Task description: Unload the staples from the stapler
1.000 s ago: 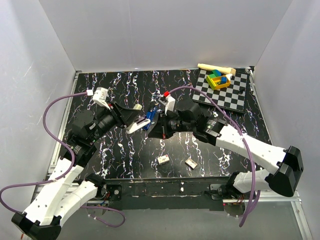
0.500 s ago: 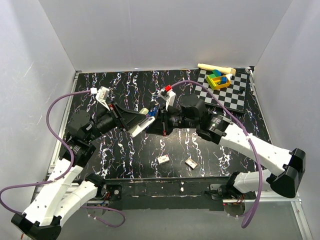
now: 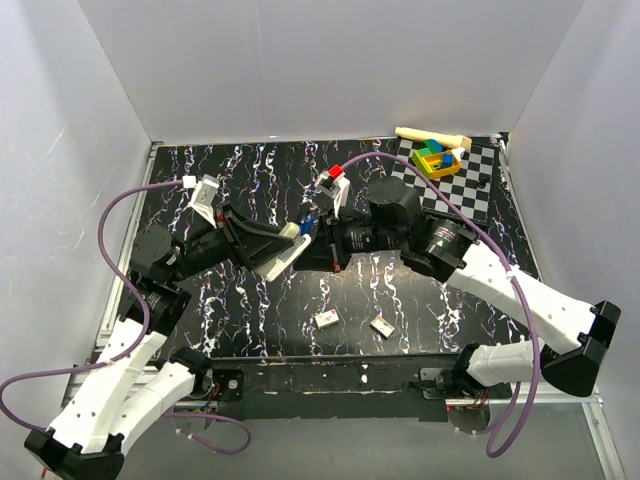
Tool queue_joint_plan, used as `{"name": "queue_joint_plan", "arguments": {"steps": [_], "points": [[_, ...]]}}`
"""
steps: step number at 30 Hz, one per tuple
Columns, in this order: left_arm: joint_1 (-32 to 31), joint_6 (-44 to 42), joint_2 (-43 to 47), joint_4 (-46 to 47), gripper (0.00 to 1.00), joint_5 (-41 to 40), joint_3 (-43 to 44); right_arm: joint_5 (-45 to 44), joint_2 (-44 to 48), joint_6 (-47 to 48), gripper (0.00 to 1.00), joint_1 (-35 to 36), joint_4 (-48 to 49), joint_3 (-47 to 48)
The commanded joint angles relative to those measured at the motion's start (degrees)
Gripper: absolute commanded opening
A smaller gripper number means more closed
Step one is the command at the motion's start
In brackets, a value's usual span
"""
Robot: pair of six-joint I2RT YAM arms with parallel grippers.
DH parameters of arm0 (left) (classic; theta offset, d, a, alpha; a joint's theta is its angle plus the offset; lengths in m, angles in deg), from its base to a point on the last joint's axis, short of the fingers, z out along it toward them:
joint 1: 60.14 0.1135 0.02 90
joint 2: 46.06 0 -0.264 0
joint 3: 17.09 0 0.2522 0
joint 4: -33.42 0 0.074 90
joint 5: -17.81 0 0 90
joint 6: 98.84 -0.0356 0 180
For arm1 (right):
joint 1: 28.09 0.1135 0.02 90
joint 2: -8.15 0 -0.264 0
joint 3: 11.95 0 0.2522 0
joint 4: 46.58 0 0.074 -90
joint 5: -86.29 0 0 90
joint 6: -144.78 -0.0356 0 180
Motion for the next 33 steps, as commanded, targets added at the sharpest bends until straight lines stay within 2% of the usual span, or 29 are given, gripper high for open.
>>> {"name": "queue_joint_plan", "arguments": {"steps": [1,9,13,15,18,25,33], "points": [[-0.67,-0.55,-2.33,1.21,0.0,11.99,-1.23,4.42,1.93,1.71,0.01,0.07,6.16,5.79],[-0.94,-1.34,-3.74,5.42,0.0,20.69,-2.81,9.61,-3.07,6.1,0.01,0.24,-0.69,17.65],[-3.3,0.41,-5.93,10.07,0.0,25.87,-3.07,11.9,-6.23,7.33,0.01,0.42,-1.66,22.4],[-4.97,1.73,-7.08,13.15,0.0,26.68,-3.42,12.69,-7.9,8.03,0.01,0.51,-2.97,25.12],[-5.6,0.95,-6.47,12.21,0.0,25.37,-3.25,13.22,-8.96,9.35,0.01,0.51,-4.91,27.33],[-5.6,-7.22,-6.21,2.62,0.0,19.49,-0.7,9.89,-5.37,13.3,0.01,0.51,-9.3,23.3],[-5.6,-7.84,-5.85,4.72,0.0,16.66,-0.53,3.47,2.1,14.89,0.01,0.24,-9.31,12.4]]}}
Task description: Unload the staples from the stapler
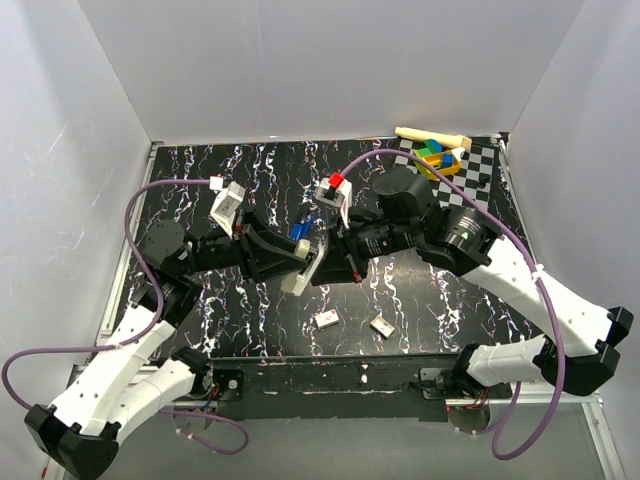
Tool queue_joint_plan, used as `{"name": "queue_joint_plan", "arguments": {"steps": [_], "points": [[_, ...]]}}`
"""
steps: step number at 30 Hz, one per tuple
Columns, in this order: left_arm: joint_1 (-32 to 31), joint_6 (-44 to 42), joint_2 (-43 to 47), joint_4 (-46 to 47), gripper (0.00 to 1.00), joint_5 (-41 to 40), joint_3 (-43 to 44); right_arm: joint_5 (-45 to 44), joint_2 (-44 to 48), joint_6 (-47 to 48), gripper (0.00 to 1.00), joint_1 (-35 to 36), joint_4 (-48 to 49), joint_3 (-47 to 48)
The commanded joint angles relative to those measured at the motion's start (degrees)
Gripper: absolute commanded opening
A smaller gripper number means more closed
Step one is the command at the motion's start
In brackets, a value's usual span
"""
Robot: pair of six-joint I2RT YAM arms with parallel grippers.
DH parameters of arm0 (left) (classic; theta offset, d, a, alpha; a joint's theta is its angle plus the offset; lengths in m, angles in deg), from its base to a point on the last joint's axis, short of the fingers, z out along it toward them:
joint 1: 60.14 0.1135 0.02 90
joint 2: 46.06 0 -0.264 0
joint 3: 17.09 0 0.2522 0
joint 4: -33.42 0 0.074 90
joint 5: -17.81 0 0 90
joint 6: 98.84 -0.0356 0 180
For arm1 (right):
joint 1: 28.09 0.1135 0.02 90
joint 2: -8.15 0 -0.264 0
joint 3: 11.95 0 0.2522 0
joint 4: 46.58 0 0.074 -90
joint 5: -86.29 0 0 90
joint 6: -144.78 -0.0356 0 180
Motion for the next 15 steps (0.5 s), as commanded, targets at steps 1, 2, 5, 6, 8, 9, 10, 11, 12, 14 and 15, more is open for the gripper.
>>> {"name": "queue_joint_plan", "arguments": {"steps": [1,2,5,6,8,9,10,11,12,14,15], "points": [[-1.53,-2.01,-1.15,-4.56,0.0,2.78,-0.13,-5.04,3.72,1.86,0.01,-0.04,12.55,-1.92],[-1.53,-2.27,-1.24,-4.91,0.0,2.34,0.22,-5.82,4.08,1.87,0.01,0.05,12.28,-2.54],[-1.53,-3.58,-0.72,-6.58,0.0,-0.02,1.01,-7.23,5.31,2.22,0.01,-0.04,11.93,-4.47],[-1.53,-4.46,-0.54,-7.54,0.0,-0.99,1.36,-7.76,5.66,2.3,0.01,0.05,11.67,-5.26],[-1.53,-5.78,-0.19,-9.65,0.0,-3.62,2.24,-9.78,6.36,2.39,0.05,-0.22,10.97,-6.84],[-1.53,-7.0,-0.01,-10.88,0.0,-5.47,2.94,-11.01,6.71,2.48,0.07,-0.48,10.53,-8.16],[-1.53,-8.58,0.07,-14.03,0.0,-7.83,3.9,-11.71,7.07,2.31,0.09,-1.0,10.26,-9.04],[-1.53,-9.64,0.08,-16.58,0.0,-10.64,4.96,-12.33,7.77,1.87,0.1,-1.53,10.17,-10.27],[-1.53,-10.96,-0.19,-20.87,0.0,-14.85,6.53,-12.6,8.47,1.34,0.1,-2.32,10.17,-11.76],[-1.53,-13.25,-1.32,-25.99,0.0,-20.14,9.44,-13.65,10.31,0.99,0.11,-4.08,10.52,-14.66],[-1.53,-13.87,-1.77,-27.49,0.0,-22.77,10.49,-15.05,11.02,0.64,0.11,-4.87,10.52,-15.98]]}}
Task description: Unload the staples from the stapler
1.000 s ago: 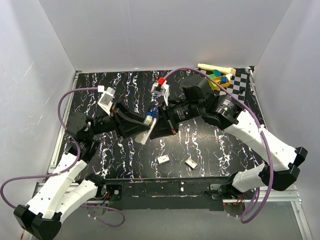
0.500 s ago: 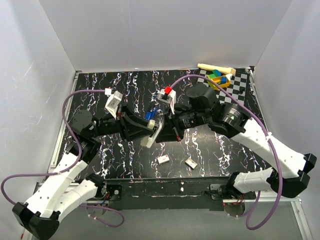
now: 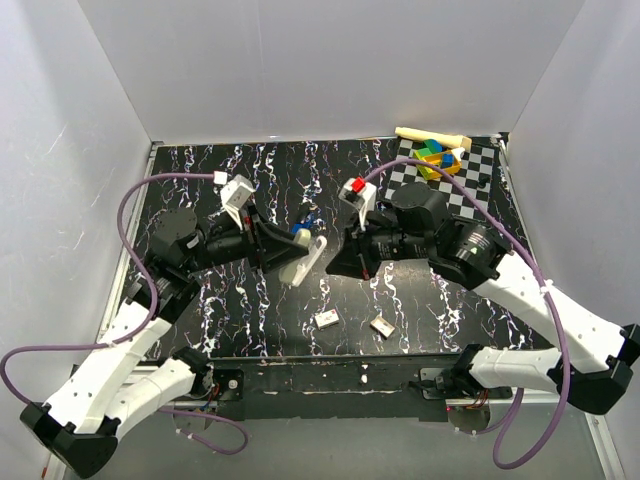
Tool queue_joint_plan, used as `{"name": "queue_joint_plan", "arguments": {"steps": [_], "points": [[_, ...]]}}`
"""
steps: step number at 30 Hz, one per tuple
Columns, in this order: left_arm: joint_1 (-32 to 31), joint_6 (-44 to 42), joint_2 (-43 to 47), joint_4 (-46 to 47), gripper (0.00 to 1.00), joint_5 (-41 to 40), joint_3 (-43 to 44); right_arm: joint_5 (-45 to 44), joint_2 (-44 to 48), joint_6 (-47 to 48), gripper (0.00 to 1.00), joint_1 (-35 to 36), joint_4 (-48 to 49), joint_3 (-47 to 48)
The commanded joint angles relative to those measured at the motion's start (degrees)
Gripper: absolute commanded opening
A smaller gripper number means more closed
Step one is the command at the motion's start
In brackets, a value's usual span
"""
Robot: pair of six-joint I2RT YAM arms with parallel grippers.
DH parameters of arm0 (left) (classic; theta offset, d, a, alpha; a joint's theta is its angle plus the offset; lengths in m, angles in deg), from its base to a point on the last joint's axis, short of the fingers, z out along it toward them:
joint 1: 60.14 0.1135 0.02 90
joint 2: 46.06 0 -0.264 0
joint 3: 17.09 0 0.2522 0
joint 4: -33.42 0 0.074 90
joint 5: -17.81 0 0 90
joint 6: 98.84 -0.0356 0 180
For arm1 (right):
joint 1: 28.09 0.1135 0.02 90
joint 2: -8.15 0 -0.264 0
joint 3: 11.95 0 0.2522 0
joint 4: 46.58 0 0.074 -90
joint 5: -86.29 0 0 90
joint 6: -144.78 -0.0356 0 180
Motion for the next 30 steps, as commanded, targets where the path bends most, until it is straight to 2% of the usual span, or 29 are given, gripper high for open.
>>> {"name": "queue_joint_plan", "arguments": {"steps": [1,9,15,23,30], "points": [[-0.15,-6.26,-1.2,-12.7,0.0,-14.87,7.11,-5.33,4.75,-1.04,0.12,-3.76,3.53,-5.21],[0.37,-12.15,-8.22,-20.18,0.0,-34.39,13.1,-8.06,7.92,-4.21,0.15,-8.33,3.35,-12.51],[4.76,-16.72,-15.95,-19.75,0.0,-42.22,13.36,-9.9,7.83,-5.97,0.17,-8.6,2.91,-15.15],[13.99,-17.17,-28.08,-14.92,0.0,-40.65,12.48,-11.75,7.83,-8.08,0.21,-8.6,3.97,-18.49],[18.91,-16.82,-40.74,-14.12,0.0,-38.37,15.73,-11.49,7.74,-8.17,0.22,-8.51,4.58,-19.37]]}}
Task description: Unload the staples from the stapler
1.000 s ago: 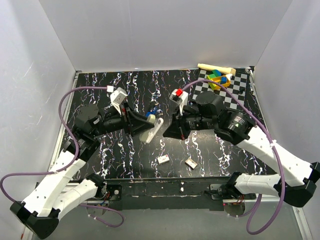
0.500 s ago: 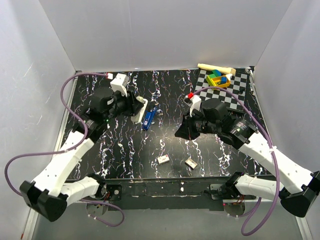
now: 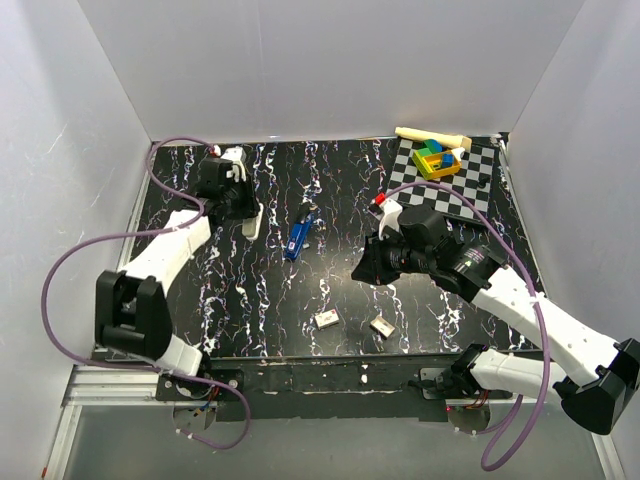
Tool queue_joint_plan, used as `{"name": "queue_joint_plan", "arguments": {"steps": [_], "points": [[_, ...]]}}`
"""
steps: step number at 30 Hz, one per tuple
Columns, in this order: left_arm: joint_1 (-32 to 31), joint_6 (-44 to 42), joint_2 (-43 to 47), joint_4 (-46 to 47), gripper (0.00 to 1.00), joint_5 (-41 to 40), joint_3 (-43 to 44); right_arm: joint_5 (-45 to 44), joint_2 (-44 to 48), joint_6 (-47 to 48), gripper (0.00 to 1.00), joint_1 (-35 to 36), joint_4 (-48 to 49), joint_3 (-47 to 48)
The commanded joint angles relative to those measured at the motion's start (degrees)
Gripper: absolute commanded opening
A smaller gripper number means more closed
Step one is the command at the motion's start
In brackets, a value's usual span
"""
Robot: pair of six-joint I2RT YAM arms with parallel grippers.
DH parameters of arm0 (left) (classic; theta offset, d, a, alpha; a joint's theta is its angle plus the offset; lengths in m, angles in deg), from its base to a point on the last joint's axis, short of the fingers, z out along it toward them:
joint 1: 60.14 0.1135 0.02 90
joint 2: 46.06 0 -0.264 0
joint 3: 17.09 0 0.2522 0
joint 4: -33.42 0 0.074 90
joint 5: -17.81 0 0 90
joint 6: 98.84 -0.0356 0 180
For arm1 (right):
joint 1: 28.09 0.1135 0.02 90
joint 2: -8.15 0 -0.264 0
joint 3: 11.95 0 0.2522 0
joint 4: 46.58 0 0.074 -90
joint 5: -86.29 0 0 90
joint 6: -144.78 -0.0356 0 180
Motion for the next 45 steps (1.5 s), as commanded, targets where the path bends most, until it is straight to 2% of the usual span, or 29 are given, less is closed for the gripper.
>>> {"name": "queue_joint_plan", "arguments": {"steps": [1,6,8,11,17,29,34,40,45], "points": [[2.22,-0.34,-5.64,2.42,0.0,1.41,3.84,-0.04,0.92,-0.63,0.22,-0.32,3.09,-0.18],[3.36,0.1,-11.28,3.39,0.01,0.45,5.34,0.49,1.19,-0.54,0.22,-0.32,3.1,-0.71],[3.45,0.02,-12.86,3.56,0.06,-0.34,5.95,0.4,1.37,-0.28,0.22,-0.23,3.1,-1.06],[3.36,-0.6,-14.97,3.65,0.19,-1.66,6.83,0.49,1.1,-0.28,0.22,-0.32,3.18,-1.33],[3.45,-1.48,-17.87,3.65,0.34,-5.18,8.41,0.49,0.4,0.07,0.22,-0.32,3.62,-1.41],[3.45,-2.09,-23.33,3.21,0.38,-7.64,11.58,0.49,-0.57,0.69,0.22,-0.32,4.06,-2.21],[3.36,-1.22,-22.02,3.21,0.42,-7.2,12.29,0.49,-0.66,0.95,0.23,-0.32,4.24,-2.29],[3.36,-0.78,-15.96,2.07,0.52,-4.66,12.2,0.84,-1.27,0.95,0.26,-0.32,4.15,-1.68],[2.84,-1.21,-9.98,1.63,0.6,5.79,10.18,1.02,-1.18,0.34,0.34,-0.23,4.06,-1.5]]}}
